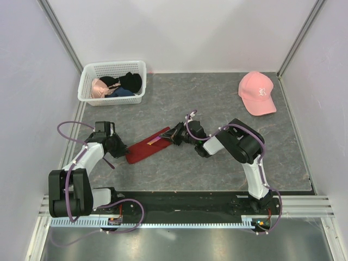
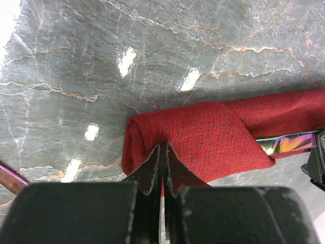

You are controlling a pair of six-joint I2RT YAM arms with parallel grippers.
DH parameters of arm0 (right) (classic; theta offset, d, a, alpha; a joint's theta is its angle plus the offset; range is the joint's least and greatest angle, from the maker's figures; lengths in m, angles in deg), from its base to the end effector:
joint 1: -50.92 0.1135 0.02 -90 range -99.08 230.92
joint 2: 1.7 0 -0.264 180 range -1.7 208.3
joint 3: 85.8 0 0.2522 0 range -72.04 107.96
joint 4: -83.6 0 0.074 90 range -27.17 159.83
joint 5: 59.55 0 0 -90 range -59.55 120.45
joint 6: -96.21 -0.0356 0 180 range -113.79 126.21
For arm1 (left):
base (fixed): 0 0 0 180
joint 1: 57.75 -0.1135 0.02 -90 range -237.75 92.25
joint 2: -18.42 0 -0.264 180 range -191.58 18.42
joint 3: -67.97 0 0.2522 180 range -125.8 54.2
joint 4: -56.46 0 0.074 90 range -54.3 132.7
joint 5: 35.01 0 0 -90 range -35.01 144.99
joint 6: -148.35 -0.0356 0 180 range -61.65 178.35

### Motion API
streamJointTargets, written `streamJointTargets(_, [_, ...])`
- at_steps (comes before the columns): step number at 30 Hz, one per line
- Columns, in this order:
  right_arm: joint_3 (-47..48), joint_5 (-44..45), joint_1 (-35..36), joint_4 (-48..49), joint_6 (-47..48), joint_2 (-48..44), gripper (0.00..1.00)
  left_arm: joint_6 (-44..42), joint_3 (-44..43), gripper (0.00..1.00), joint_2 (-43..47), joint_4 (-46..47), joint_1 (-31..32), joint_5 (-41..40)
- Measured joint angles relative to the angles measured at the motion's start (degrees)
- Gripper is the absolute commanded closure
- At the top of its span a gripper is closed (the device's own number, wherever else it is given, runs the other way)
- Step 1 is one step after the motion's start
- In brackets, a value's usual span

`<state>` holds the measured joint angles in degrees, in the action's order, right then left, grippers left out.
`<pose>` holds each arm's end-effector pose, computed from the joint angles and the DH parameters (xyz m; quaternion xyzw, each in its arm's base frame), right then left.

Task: Fold the napkin into a case and place the utensils inside
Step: Insert the knife into the folded napkin.

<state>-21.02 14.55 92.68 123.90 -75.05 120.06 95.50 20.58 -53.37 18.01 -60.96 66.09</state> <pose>0.2919 0.2737 0.0954 0.1907 0.7757 0.5726 0.1846 0.2169 0.0053 0.1632 -0.3125 0.9159 -0.1581 0.1960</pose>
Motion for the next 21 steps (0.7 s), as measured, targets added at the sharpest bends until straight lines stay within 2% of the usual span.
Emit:
streamJointTargets(12, [1.79, 3.39, 1.40, -1.86, -0.55, 0.02, 0.88, 0.02, 0.28, 0.98, 0.72, -0.07, 0.00, 0.02])
streamJointTargets(18, [2.19, 3.30, 2.58, -5.68, -0.26, 0.02, 0.70, 0.02, 0.63, 0.98, 1.51, -0.09, 0.00, 0.04])
streamJointTargets(19, [2.36, 3.21, 2.67, -6.75, -0.02, 0.02, 0.63, 0.02, 0.63, 0.98, 1.75, -0.11, 0.00, 0.04])
streamJointTargets(21, [2.62, 3.06, 2.75, -9.51, 0.61, -0.44, 0.54, 0.02, 0.63, 0.98, 2.36, -0.33, 0.02, 0.09])
